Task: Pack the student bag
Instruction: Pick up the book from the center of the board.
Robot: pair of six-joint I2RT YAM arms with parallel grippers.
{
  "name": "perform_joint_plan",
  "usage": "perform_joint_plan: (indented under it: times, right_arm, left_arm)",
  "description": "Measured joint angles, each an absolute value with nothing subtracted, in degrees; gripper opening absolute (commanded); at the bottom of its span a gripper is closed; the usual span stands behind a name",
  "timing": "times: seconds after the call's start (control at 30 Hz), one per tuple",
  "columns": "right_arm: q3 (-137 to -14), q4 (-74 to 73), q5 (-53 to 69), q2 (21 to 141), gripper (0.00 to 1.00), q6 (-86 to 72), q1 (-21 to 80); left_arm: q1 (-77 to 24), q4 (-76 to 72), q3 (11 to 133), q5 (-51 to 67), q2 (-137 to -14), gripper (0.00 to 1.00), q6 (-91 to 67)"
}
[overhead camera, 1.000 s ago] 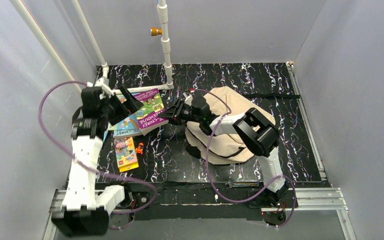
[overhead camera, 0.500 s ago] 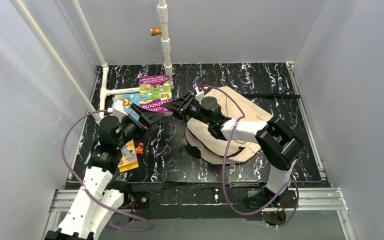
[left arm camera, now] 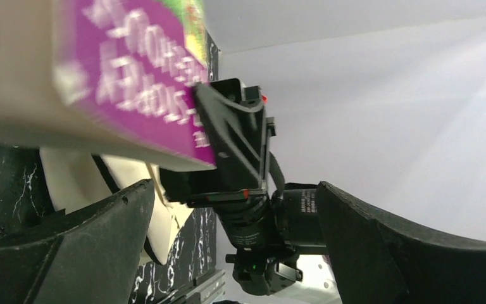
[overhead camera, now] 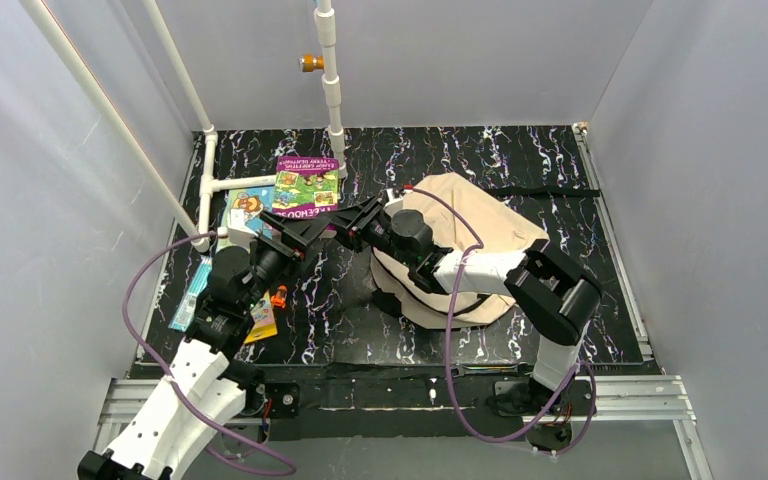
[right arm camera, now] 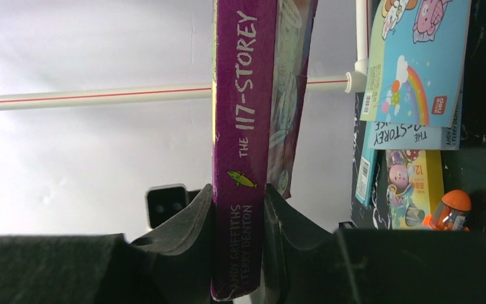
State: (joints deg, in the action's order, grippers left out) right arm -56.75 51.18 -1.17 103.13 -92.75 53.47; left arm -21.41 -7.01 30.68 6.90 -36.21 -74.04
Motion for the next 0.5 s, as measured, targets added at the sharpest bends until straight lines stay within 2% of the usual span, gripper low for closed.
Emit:
perform_joint_plan:
  times: [0.27,0.5]
  right_arm:
    - [-57.3,55.1,-3.3,105.4,0.01,-94.9,54.1]
    - [-57.9,56.3,-3.7,107.2,0.01,-97.0,56.4]
  left_arm:
    - [-21.6,-7.4,23.9,-0.3,-30.9,0.98,-76.9]
    - [-21.6,-10.0,23.9,-6.0,-29.9,0.92,-76.8]
